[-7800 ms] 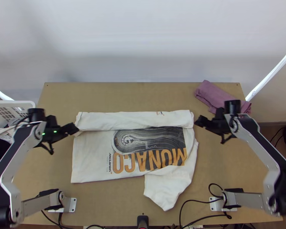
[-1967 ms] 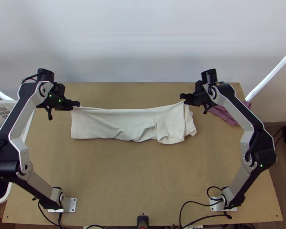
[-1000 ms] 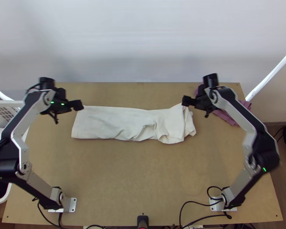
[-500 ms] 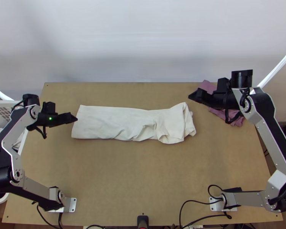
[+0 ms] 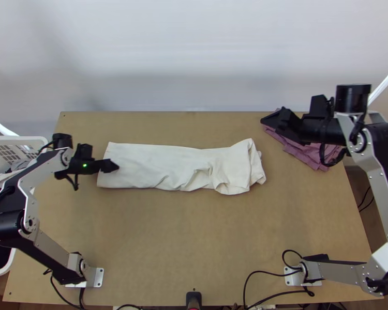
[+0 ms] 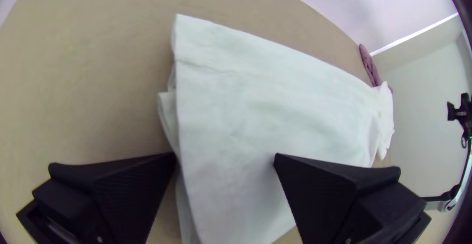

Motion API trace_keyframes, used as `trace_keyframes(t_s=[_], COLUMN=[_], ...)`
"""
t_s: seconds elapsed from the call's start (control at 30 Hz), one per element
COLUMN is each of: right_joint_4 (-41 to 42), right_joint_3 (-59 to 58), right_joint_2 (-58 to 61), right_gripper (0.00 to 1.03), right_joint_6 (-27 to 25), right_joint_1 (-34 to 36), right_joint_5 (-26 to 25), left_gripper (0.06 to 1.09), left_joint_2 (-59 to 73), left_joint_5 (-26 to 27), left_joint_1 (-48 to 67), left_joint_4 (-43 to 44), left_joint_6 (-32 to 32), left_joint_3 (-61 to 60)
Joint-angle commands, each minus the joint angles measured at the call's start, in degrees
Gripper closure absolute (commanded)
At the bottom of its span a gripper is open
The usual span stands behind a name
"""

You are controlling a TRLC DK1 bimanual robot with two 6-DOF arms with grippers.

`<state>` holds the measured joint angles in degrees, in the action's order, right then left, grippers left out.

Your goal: Fold the t-shirt

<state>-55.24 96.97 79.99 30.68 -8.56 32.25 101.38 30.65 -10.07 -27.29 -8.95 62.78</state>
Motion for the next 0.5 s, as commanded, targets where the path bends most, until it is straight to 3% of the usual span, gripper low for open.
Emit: trace_keyframes(t_s=[0.0,0.13,0.2,0.27,0.4,0.47], right_joint_4=[-1.5,-1.6,-1.6,-1.6,-1.6,-1.5], right_joint_3=[3.3,3.9,3.3,2.6,0.9,0.2], right_joint_2=[-1.7,-2.7,-3.2,-3.6,-4.6,-5.1], right_gripper=[0.04,0.04,0.04,0.04,0.04,0.04], right_joint_6=[2.3,3.1,3.1,3.1,2.9,2.7], right_joint_1=[-0.1,-0.5,-0.6,-0.5,-0.4,-0.4], right_joint_5=[0.8,1.1,1.0,1.1,1.0,1.0], left_gripper=[0.11,0.12,0.29,0.52,1.05,1.05], left_joint_2=[3.2,1.6,0.3,-0.7,-3.5,-5.2], left_joint_5=[-0.9,-0.9,-0.9,-0.9,-1.5,-1.5], left_joint_1=[3.5,7.9,9.8,11.1,9.8,6.7], left_joint_4=[0.1,0.4,1.0,1.4,1.4,0.6], left_joint_6=[2.9,7.0,8.8,9.7,9.9,8.8], left_joint_3=[-0.7,0.5,0.3,0.1,-1.0,-1.5])
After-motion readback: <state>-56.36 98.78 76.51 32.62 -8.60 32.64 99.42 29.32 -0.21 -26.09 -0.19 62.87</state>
